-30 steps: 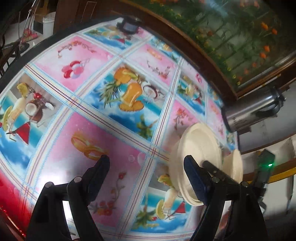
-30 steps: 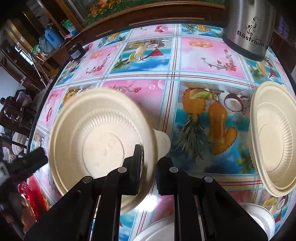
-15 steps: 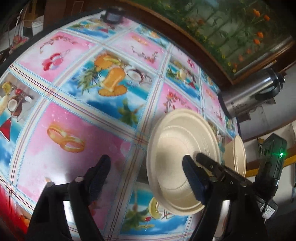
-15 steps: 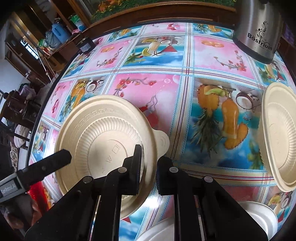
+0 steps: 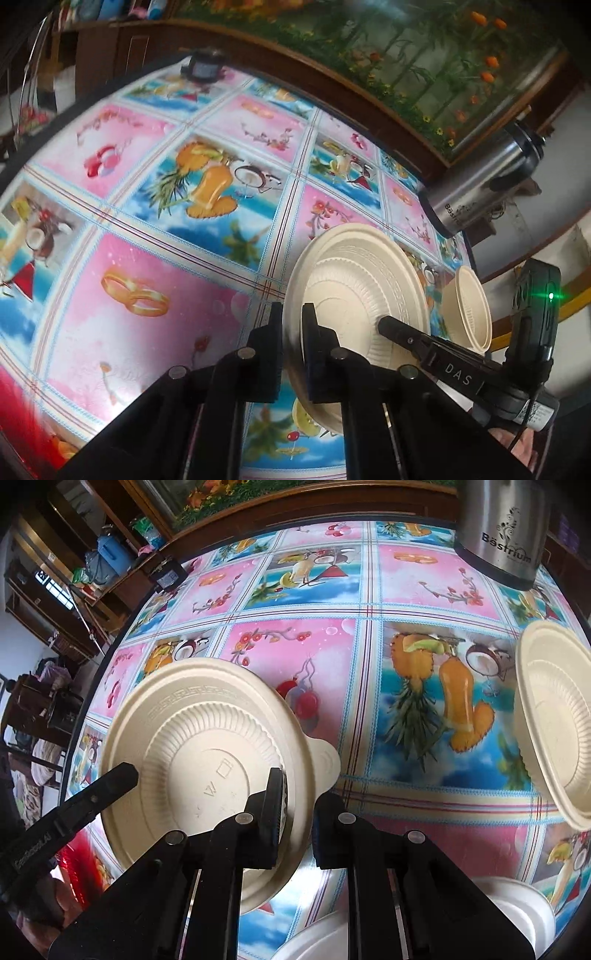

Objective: Organize plates and bowls
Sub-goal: 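Lift both beige plates and carry them toward the red plate stack, then lay both beige plates onto the red and white plate stack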

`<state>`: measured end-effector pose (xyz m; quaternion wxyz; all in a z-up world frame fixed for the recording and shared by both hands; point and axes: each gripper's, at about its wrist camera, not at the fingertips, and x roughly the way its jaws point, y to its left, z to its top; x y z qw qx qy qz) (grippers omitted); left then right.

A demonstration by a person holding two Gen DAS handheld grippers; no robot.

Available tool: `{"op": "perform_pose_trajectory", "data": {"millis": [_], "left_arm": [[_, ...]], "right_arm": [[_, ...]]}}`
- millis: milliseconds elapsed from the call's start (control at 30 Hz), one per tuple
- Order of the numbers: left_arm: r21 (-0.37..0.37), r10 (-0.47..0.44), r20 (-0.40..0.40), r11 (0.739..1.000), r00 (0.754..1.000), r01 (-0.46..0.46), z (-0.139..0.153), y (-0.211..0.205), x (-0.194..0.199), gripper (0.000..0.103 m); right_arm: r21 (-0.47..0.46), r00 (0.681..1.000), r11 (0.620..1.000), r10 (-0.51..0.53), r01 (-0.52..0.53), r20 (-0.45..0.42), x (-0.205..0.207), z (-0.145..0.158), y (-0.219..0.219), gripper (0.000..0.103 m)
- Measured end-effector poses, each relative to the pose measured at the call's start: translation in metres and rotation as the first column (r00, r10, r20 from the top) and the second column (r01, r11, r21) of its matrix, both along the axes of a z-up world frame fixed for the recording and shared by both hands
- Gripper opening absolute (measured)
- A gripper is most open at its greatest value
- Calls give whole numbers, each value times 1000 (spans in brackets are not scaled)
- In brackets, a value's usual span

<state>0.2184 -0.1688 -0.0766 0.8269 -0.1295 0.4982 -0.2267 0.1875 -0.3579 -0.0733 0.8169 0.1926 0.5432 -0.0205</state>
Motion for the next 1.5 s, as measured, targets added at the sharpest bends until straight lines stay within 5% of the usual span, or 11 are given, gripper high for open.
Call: {"op": "perform_pose_trajectory", "data": {"millis": [400,833,1167,1500], "left_arm": [[34,13,82,999,997,-15,29,32,-46,9],[136,66,224,986,972,-99,78,138,-133,10],[227,149,229,953,962,-202,76,223,-169,10],[271,202,120,935,972,-228,33,259,-163,11]], "right_arm": [[66,994,998,-10,3,107,-30,40,20,13],[160,956,972,128,-175,266,-95,87,132,13],[177,925,924,294,-340,243,-111,71,238,13],[146,910,900,395,-411,130,-97,27,301,13]]}}
